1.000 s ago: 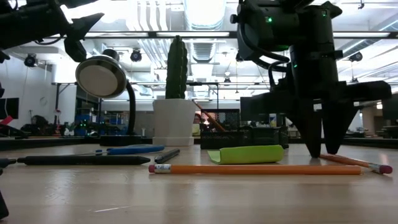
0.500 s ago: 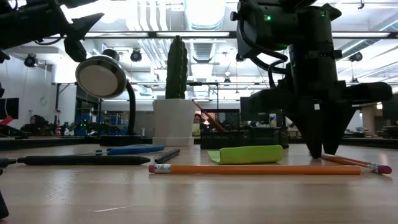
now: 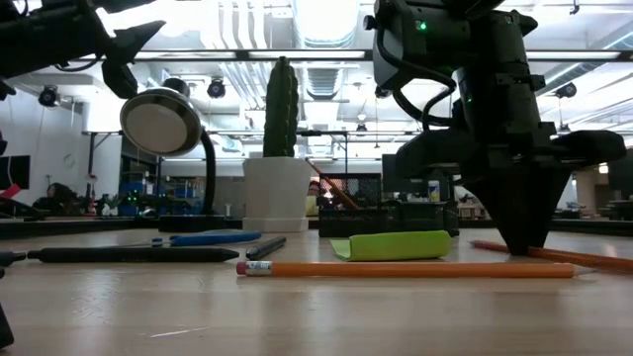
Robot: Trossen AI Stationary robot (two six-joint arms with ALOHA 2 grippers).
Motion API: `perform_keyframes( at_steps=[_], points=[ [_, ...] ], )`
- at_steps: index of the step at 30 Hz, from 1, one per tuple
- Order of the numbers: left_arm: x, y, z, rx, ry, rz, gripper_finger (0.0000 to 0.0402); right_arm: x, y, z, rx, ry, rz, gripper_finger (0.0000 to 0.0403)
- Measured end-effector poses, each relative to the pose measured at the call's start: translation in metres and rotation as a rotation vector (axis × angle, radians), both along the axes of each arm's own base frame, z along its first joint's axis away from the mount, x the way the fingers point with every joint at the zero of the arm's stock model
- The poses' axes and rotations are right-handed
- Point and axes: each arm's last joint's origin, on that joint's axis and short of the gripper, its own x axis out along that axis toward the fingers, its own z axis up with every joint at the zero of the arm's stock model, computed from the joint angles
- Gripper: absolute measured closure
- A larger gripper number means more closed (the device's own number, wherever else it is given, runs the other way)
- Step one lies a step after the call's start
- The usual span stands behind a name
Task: Pick and place office supplies into organizer
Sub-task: Put the top pencil into the left section of the desk organizer
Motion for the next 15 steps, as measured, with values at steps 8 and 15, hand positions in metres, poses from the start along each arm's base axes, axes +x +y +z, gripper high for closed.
perform_keyframes(
  at_steps=[8,15],
  points=[
    [0.0,0.0,0.0,0.0,0.0,0.0,0.0272,-0.0001,0.0003,-0.0004,0.007,-0.006,0.052,0.039],
    [0.0,0.0,0.0,0.0,0.0,0.0,0.0272,-0.0004,0.0004,0.0048,0.021,-0.031,0.09,0.0392]
  ],
)
